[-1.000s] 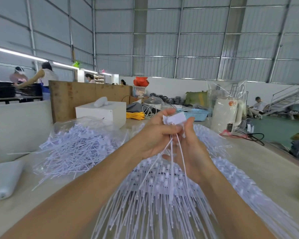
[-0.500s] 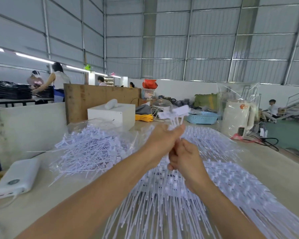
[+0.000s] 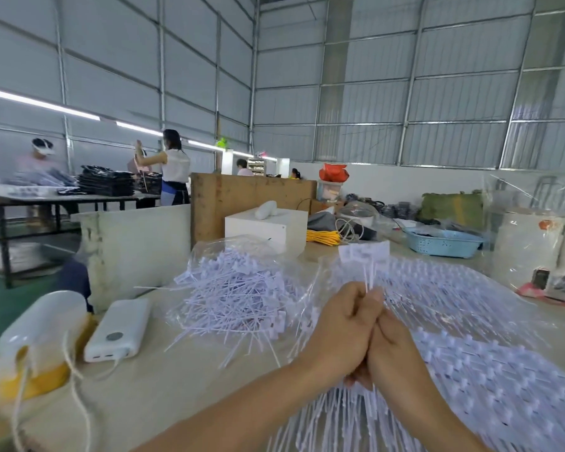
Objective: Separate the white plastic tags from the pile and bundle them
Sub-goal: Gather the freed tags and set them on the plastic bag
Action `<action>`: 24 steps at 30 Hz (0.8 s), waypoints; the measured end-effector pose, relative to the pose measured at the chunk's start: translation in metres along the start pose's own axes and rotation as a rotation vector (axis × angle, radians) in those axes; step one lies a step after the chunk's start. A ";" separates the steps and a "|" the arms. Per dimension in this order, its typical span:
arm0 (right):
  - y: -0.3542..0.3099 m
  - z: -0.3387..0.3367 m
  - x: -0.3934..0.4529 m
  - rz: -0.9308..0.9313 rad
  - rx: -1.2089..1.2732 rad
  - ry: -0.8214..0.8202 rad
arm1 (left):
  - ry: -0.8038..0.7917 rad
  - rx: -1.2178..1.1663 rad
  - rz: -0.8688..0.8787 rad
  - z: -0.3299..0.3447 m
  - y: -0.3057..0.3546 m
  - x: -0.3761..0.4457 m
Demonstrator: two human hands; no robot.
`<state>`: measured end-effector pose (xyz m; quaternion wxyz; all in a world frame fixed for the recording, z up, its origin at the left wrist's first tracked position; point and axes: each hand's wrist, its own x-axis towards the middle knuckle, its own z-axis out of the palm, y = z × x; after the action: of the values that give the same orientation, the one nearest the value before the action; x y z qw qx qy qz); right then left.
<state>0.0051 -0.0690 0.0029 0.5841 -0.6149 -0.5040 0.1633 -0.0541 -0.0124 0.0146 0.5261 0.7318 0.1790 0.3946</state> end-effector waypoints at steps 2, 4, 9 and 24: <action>0.002 -0.003 -0.002 -0.071 -0.154 -0.072 | 0.015 0.064 0.036 -0.006 -0.003 -0.003; 0.004 -0.009 -0.005 -0.053 -0.230 -0.215 | 0.023 -0.025 -0.022 -0.023 -0.001 0.000; 0.008 -0.033 0.002 0.105 -0.241 -0.152 | 0.028 0.108 -0.235 -0.091 -0.011 0.018; 0.044 -0.136 0.015 0.552 -0.455 0.008 | 0.039 1.611 -0.251 -0.164 -0.073 0.088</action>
<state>0.1377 -0.1241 0.0056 0.3682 -0.8428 -0.3401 0.1961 -0.1133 0.1780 0.0046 -0.1244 0.8530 0.4977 0.0958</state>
